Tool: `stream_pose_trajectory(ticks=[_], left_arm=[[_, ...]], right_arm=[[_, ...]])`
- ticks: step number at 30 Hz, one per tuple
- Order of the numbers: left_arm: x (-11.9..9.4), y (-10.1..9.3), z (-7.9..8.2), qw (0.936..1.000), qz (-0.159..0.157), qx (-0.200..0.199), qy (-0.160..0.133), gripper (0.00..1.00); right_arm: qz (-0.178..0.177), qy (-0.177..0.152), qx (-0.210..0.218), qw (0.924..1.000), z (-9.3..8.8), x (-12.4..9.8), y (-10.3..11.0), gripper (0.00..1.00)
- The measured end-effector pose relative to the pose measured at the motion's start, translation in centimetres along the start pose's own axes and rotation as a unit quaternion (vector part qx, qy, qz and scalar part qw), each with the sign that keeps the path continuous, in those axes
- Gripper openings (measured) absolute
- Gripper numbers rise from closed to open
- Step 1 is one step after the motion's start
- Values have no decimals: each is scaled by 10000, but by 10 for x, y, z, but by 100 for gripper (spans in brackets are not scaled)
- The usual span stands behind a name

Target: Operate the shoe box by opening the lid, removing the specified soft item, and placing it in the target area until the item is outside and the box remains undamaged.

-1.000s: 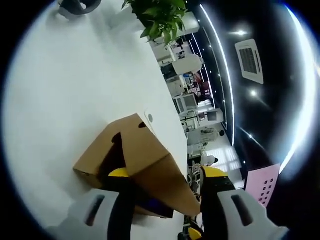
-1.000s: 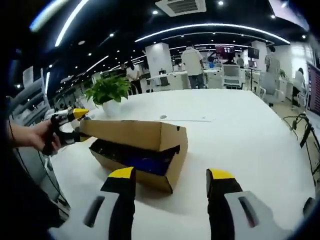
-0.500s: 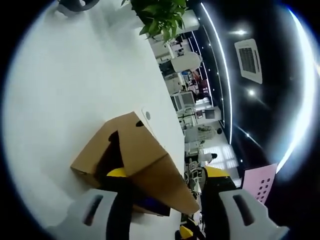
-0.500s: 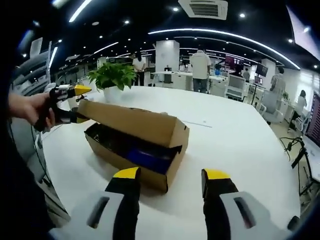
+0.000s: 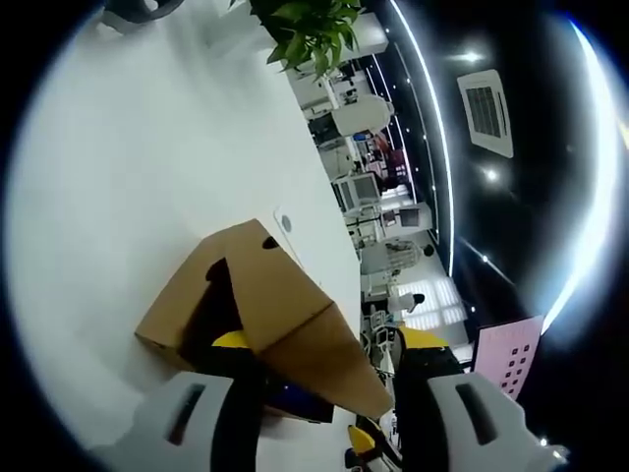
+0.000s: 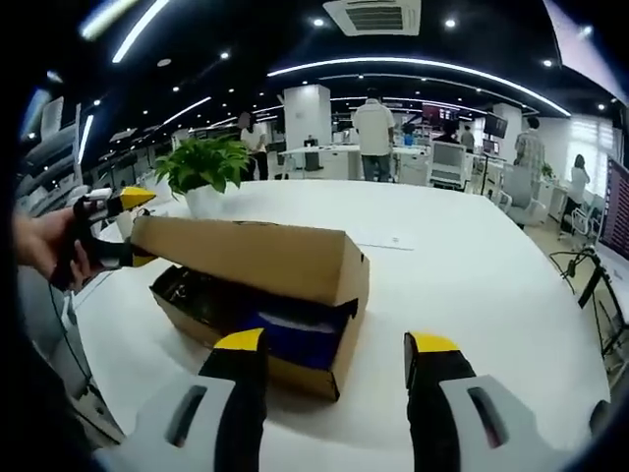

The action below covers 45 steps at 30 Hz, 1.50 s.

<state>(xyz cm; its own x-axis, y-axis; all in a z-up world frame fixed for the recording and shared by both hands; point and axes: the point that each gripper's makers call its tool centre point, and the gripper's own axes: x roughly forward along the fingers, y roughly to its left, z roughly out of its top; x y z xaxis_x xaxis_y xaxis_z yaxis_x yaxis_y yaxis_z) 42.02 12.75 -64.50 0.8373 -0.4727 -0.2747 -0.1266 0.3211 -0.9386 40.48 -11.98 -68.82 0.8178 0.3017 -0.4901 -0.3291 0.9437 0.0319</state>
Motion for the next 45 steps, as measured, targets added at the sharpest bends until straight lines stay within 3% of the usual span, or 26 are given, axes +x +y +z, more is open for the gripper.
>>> stream_pose_trajectory(ticks=[4,17,27,42,45], left_arm=[[0,0,2,10000,-33,31,24,52],[0,2,5,9998,-166,46,141,60],[-3,-8,5,9978,-439,444,208,73],[-10,-15,9,9946,-734,677,291,75],[-11,-19,3,9934,-773,783,333,76]], right_arm=[[22,-65,237,9997,2,5,2,56],[21,-126,254,9996,15,21,8,56],[-12,-173,358,9992,20,25,10,55],[15,-329,226,9992,33,32,14,53],[18,-347,251,9991,35,33,14,53]])
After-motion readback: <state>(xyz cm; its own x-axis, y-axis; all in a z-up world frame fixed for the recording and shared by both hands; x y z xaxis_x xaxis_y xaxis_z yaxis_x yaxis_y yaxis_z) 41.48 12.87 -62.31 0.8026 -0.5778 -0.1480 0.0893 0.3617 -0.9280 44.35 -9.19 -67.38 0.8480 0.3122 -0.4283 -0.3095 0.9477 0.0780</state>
